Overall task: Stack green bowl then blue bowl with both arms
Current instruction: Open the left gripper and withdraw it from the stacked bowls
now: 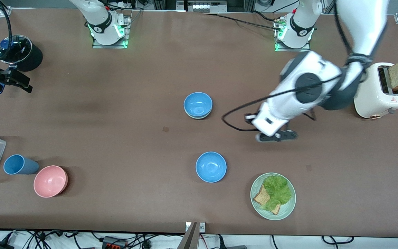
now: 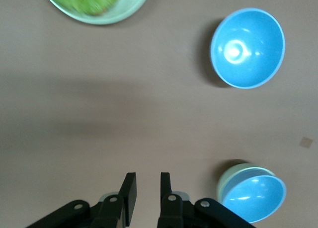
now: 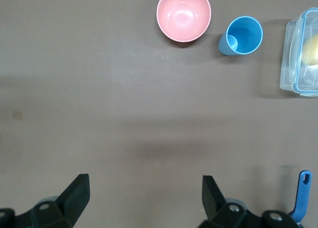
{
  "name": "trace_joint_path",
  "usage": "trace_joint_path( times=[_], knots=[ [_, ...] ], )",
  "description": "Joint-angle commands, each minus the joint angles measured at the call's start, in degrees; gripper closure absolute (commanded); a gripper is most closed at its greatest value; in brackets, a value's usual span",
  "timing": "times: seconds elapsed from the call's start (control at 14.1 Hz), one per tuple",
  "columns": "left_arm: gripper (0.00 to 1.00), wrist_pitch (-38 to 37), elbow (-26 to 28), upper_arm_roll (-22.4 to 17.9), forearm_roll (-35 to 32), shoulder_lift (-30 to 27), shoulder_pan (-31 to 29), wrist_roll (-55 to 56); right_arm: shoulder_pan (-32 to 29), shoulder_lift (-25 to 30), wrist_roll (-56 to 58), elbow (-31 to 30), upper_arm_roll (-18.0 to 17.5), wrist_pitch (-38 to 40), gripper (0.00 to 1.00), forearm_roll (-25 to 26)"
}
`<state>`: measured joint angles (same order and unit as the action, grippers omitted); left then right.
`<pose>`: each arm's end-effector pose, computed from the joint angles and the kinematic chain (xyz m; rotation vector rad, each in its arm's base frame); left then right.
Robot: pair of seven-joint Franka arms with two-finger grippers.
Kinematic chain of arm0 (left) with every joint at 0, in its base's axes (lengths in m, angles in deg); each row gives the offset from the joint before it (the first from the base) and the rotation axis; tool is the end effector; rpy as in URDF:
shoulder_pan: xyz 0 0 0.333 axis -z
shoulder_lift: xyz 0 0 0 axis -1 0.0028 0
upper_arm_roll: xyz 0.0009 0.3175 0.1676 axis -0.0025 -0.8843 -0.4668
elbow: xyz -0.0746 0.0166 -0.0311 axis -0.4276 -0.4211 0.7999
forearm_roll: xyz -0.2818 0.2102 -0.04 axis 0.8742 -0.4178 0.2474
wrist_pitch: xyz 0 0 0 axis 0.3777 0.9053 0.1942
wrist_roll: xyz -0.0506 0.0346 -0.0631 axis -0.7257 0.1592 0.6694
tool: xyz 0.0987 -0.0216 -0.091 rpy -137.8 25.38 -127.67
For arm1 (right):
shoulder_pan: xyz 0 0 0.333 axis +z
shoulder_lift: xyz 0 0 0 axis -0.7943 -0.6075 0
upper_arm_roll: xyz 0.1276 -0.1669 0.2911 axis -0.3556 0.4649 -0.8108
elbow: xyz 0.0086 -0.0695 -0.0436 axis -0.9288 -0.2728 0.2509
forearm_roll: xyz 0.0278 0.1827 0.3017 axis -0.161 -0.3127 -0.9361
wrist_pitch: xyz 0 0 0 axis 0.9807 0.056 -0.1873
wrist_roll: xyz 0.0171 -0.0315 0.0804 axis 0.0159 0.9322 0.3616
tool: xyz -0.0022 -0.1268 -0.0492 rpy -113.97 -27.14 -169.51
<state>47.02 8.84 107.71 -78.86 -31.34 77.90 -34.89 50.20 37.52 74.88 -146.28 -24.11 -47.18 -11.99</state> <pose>0.6132 -0.2342 0.4475 3.0182 0.1199 -0.1834 0.5128 -0.0360 0.6019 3.1180 -0.0250 0.0313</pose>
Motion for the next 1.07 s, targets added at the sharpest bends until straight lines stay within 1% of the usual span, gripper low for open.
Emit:
trace_joint_path(
  times=[0.0, 0.07, 0.14, 0.28, 0.36, 0.43, 0.57, 0.64, 0.71, 0.78, 0.85, 0.92, 1.0],
  knots=[
    [0.72, -4.45, -3.48, 0.03, 0.75, 0.37, -4.22, -11.44, -0.33, 0.59, 0.84, -0.29, -0.39, -0.23, 0.0, 0.61],
    [0.72, -5.76, -4.27, -1.02, 1.63, 0.37, -4.75, -14.87, -0.24, 0.68, 0.84, -0.29, -0.39, -0.23, 0.0, 0.61],
    [0.72, -6.39, -4.63, -3.46, 2.25, -0.24, -4.67, -18.21, -0.33, 0.59, 0.84, -0.29, -0.47, -0.23, 0.0, 0.53],
    [0.71, -6.39, -3.93, -8.3, 5.57, -4.53, -4.49, -23.84, -0.15, 0.68, 0.84, -0.29, -0.56, -0.14, 0.0, 0.61],
    [0.71, -6.74, -3.75, -11.63, 7.16, -5.77, -4.32, -27.96, -0.24, 0.68, 0.84, -0.38, -0.56, -0.14, 0.0, 0.53],
    [0.71, -8.31, -3.05, -15.23, 8.74, -8.66, -3.71, -32.61, -0.16, 0.68, 0.84, -0.38, -0.56, -0.4, 0.0, 0.61],
    [0.7, -11.74, -2.52, -22.08, 9.28, -13.32, -0.21, -34.77, -0.24, 0.68, 0.84, -0.38, -0.56, -0.32, 0.0, 0.61],
    [0.63, -12.8, -2.43, -26.12, 9.37, -15.0, 2.25, -34.42, -0.16, 0.85, 0.84, -0.38, -0.65, -0.32, 0.0, 0.61],
    [0.55, -12.72, -1.13, -29.29, 9.37, -16.23, 4.36, -33.55, -0.15, 0.77, 0.84, -0.38, -0.65, -0.32, 0.0, 0.61],
    [0.5, -12.55, 0.19, -31.5, 9.02, -17.11, 6.12, -31.8, -0.15, 0.77, 0.84, -0.38, -0.65, -0.4, 0.0, 0.61],
    [0.4, -12.89, 1.16, -31.78, 8.76, -17.47, 6.23, -31.43, -0.15, 0.77, 0.84, -0.38, -0.65, -0.4, 0.0, 0.61],
    [0.0, -13.77, 1.52, -31.87, 8.76, -18.17, 6.32, -31.26, -0.15, 0.77, 0.84, -0.38, -0.65, -0.4, 0.0, 0.61],
    [0.0, -14.82, 1.52, -31.88, 8.76, -18.96, 6.49, -30.99, -0.24, 0.68, 0.84, -0.38, -0.65, -0.4, 0.0, 0.53]
  ],
)
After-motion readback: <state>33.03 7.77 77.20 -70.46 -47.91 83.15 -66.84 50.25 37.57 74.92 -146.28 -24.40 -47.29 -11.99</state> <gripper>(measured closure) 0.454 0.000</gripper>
